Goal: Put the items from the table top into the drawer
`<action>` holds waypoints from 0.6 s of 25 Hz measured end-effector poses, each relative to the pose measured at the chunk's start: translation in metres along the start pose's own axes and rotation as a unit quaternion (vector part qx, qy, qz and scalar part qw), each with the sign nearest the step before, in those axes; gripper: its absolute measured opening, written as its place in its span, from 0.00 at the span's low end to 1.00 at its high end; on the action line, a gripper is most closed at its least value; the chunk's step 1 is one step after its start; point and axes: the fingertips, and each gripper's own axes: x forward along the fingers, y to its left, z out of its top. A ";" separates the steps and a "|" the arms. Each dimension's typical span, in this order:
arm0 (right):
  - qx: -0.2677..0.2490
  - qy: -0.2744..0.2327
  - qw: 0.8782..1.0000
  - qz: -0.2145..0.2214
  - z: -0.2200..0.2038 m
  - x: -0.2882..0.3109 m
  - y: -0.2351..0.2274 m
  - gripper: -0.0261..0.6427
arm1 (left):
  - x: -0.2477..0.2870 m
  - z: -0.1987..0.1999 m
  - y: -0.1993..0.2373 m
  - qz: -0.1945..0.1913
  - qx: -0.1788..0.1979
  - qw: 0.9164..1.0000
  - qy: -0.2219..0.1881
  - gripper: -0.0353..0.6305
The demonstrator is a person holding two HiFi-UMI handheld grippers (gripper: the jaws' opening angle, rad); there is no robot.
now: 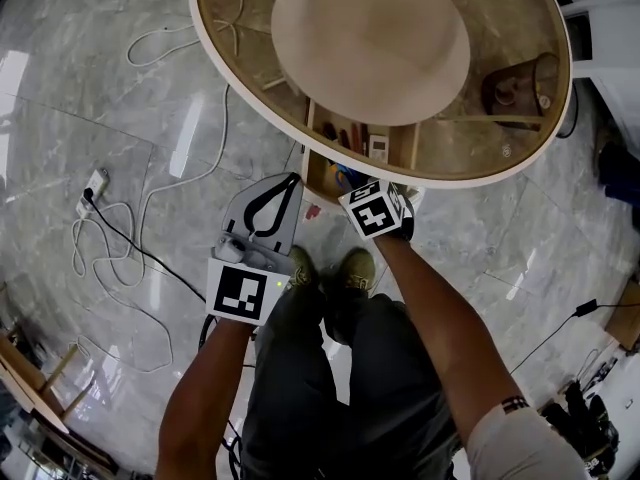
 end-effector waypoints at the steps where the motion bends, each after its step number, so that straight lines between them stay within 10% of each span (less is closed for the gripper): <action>1: 0.000 0.002 1.000 0.001 0.000 0.004 0.000 0.17 | 0.002 -0.002 0.001 -0.001 0.001 1.000 0.001 0.05; 15: -0.001 0.025 1.000 0.012 -0.010 0.025 0.002 0.23 | -0.002 -0.008 0.010 0.002 -0.015 1.000 0.011 0.05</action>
